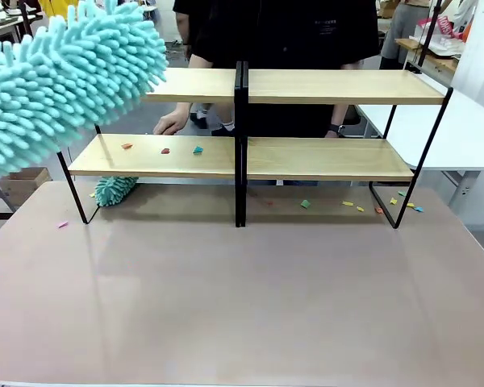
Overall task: Clean the shelves.
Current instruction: Clean another randomly selected level of the Shelf with the Duster.
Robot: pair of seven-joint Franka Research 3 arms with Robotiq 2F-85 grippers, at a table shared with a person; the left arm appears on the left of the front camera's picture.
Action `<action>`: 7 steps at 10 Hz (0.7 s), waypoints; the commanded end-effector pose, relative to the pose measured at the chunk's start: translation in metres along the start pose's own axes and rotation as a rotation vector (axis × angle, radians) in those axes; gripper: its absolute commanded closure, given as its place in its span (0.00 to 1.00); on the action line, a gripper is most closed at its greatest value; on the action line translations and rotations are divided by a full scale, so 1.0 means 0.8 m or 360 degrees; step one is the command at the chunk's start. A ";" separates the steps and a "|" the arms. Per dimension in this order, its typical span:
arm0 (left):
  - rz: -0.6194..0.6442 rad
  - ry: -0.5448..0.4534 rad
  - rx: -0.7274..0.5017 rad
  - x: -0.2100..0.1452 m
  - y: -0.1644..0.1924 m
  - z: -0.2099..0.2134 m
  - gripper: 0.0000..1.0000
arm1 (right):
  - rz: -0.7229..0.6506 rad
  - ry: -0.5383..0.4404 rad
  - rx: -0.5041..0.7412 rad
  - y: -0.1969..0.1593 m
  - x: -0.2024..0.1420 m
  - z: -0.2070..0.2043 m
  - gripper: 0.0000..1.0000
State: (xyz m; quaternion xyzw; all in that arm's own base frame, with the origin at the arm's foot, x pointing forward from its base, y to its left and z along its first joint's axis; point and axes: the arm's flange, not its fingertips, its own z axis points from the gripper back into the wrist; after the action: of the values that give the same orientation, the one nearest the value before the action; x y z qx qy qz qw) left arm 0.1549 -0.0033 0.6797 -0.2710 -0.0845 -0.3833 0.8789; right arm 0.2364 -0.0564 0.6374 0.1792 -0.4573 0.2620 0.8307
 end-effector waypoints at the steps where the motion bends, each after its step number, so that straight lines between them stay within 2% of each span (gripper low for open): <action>1: -0.0051 0.0073 -0.0063 0.023 0.016 0.024 0.88 | 0.0020 -0.0009 0.0006 -0.002 -0.001 -0.001 0.00; 3: -0.0064 0.0128 -0.0088 0.046 0.021 0.003 0.88 | 0.0020 -0.0009 0.0006 -0.002 -0.001 -0.001 0.00; 4: 0.0040 0.0195 -0.0045 0.068 0.018 -0.021 0.88 | 0.0020 -0.0009 0.0006 -0.002 -0.001 -0.001 0.00; 5: 0.0115 0.0349 -0.0017 0.099 0.016 -0.053 0.88 | 0.0020 -0.0009 0.0006 -0.002 -0.001 -0.001 0.00; 6: 0.0102 0.0452 -0.0065 0.129 0.017 -0.078 0.88 | 0.0020 -0.0009 0.0006 -0.002 -0.001 -0.001 0.00; 7: 0.0178 0.0498 -0.0083 0.158 0.022 -0.100 0.88 | 0.0020 -0.0009 0.0006 -0.002 -0.001 -0.001 0.00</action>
State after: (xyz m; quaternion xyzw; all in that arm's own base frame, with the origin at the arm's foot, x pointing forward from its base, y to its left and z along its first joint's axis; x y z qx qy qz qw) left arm 0.2339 -0.1001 0.6448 -0.2283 0.0567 -0.3872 0.8915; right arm 0.2363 -0.0563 0.6374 0.1791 -0.4573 0.2621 0.8307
